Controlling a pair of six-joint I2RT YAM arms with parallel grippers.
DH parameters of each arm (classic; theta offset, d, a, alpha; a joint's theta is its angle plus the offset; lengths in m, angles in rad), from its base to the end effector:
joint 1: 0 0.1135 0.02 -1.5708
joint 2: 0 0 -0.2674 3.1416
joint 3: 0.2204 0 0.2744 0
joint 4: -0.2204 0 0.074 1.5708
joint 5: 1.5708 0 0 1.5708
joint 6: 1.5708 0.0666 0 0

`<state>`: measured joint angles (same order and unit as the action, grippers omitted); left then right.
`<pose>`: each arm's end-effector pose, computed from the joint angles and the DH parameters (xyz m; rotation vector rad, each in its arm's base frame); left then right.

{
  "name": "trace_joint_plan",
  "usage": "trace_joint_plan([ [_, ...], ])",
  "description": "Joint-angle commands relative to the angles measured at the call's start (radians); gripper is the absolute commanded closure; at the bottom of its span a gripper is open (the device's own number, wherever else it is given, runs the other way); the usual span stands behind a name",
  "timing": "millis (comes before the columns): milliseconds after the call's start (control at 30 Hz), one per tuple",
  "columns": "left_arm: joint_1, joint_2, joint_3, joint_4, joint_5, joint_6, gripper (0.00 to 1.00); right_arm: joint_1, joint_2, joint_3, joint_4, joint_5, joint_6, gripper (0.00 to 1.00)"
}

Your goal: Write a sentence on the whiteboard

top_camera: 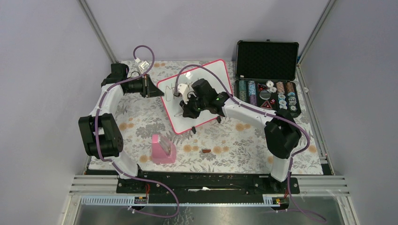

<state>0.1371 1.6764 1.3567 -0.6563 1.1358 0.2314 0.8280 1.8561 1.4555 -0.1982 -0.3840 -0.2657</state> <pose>0.3831 -0.0081 0.2677 0.5094 2.0792 -1.1998 0.3045 0.3685 0.2444 -1.3383 1.7635 0.7341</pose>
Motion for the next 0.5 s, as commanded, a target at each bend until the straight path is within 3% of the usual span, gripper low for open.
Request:
trace_joint_plan([
  [0,-0.011,-0.038,0.008,0.046,-0.037,0.045,1.00,0.010,0.013,0.037,0.018,0.025,-0.020,1.00],
  [467,-0.011,-0.047,0.010,0.046,-0.047,0.050,1.00,0.011,-0.004,-0.014,0.018,0.007,-0.029,1.00],
])
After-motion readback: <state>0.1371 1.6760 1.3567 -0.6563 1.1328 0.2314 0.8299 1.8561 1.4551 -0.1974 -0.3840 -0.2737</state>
